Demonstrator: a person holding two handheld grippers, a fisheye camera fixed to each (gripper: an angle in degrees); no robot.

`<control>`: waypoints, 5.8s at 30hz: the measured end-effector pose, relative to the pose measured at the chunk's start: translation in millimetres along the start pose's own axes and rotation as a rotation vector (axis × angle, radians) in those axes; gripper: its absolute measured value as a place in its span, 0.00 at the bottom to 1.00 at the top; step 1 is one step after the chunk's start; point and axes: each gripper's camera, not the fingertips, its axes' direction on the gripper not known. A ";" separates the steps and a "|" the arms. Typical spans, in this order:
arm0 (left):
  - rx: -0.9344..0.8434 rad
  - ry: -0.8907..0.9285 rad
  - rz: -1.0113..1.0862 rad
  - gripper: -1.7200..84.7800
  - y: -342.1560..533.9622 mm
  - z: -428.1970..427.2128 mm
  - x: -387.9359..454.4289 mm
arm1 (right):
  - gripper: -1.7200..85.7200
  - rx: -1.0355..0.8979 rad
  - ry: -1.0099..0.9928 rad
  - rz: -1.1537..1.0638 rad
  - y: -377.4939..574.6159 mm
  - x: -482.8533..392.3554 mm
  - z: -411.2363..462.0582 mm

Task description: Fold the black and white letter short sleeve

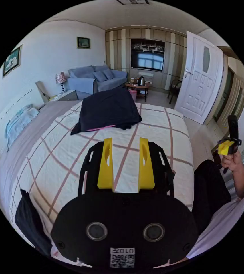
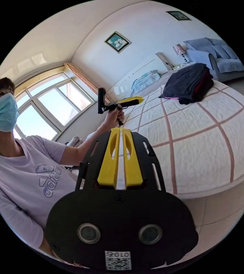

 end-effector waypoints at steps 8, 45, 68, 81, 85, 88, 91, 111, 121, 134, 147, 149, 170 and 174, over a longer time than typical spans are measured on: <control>-0.220 -0.118 0.201 0.16 -160.3 155.9 84.5 | 0.05 0.136 0.050 0.101 73.1 35.5 -113.0; -0.163 0.106 0.188 0.10 -147.7 -132.6 128.2 | 0.05 0.178 -0.003 0.047 112.0 -4.8 -234.3; -0.388 -0.040 0.332 0.14 187.7 -13.0 280.4 | 0.06 -0.151 -0.081 0.174 103.9 -38.5 -114.0; 0.223 0.350 -0.536 0.05 288.6 -120.3 46.6 | 0.14 -0.196 0.009 0.265 98.8 -33.4 -70.2; 0.222 0.200 -0.575 0.04 337.1 -149.1 12.8 | 0.15 -0.303 0.114 0.274 87.4 -26.6 -27.4; 0.194 0.236 -0.622 0.03 380.0 -150.1 3.0 | 0.15 -0.422 0.100 0.327 80.8 -10.2 6.6; 0.175 0.221 -0.674 0.03 422.2 -150.1 -0.8 | 0.12 -0.492 0.108 0.346 73.9 -3.7 35.3; 0.385 -0.052 -0.506 0.02 471.8 -263.9 -84.3 | 0.06 -0.180 0.610 -0.129 -108.1 -123.0 -79.4; -0.150 -0.146 -0.835 0.04 589.9 -234.5 -39.1 | 0.10 -0.249 0.505 0.098 -73.9 -47.1 -75.7; -0.254 -0.219 -0.566 0.11 437.1 -96.7 -125.8 | 0.10 -0.557 0.485 0.055 -215.3 17.8 81.2; 0.044 -0.280 -0.431 0.02 389.8 -151.7 -140.6 | 0.06 -0.403 0.530 -0.209 -254.0 -91.4 -7.9; 0.188 -0.277 -0.413 0.02 372.1 -196.9 -144.0 | 0.06 -0.267 0.569 -0.256 -268.5 -127.1 -36.8; -0.056 0.056 -0.762 0.06 594.9 -197.2 -15.6 | 0.08 -0.443 0.367 -0.031 -3.5 -60.3 -94.8; -0.207 -0.034 -0.441 0.10 529.1 -181.7 2.9 | 0.10 -0.369 0.348 -0.152 -14.3 -82.1 -86.8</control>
